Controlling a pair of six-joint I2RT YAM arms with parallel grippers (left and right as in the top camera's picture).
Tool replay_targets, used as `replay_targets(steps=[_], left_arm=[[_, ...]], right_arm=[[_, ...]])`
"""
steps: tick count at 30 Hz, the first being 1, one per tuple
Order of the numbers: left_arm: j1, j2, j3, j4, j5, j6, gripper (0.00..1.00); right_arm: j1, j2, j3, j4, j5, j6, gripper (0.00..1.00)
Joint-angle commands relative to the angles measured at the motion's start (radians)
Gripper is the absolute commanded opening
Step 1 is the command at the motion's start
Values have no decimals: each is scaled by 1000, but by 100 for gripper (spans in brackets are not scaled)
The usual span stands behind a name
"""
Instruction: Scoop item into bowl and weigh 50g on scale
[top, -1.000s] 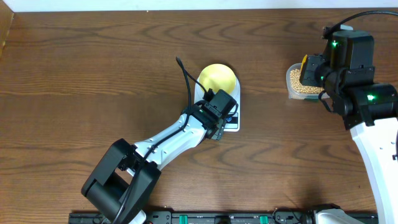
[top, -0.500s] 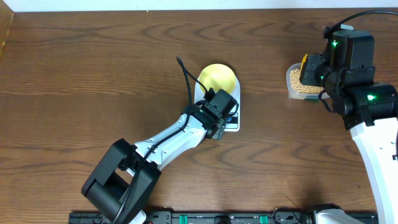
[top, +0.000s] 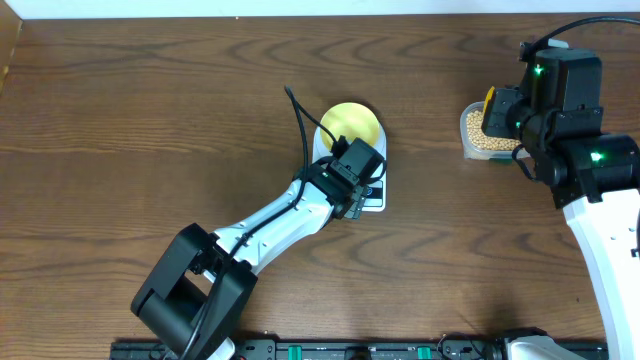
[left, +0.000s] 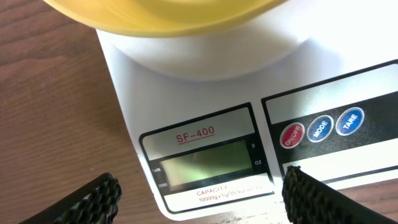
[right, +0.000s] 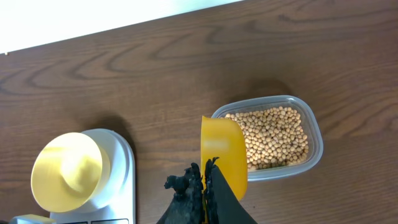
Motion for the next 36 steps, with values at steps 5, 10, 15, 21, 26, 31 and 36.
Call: replay_targets(steps=[5,10,15,21,26,31,36], left_arm=[[-3,-2,45,-27,-20,7,85],[-3,-2,47,-29,-20,13,85],[-3,-2,63,-53,-20,14,85],[-3,-2,88,-70,-20,17,85],[-3,-2,93,-72,-20,17,85],[-3,-2,96,-73,-20,17,85],[-3,-2,106,-77,-20,17,85]], right_arm=[[-3,4,17,2,-3,16,1],[-3,4,17,2,-3,16,1],[-3,5,17,5,-3,16,1],[-3,5,17,5,-3,16,1],[-3,5,17,5,-3,16,1],[-3,5,17,5,-4,16,1],[-3,5,17,5,-4,16,1]])
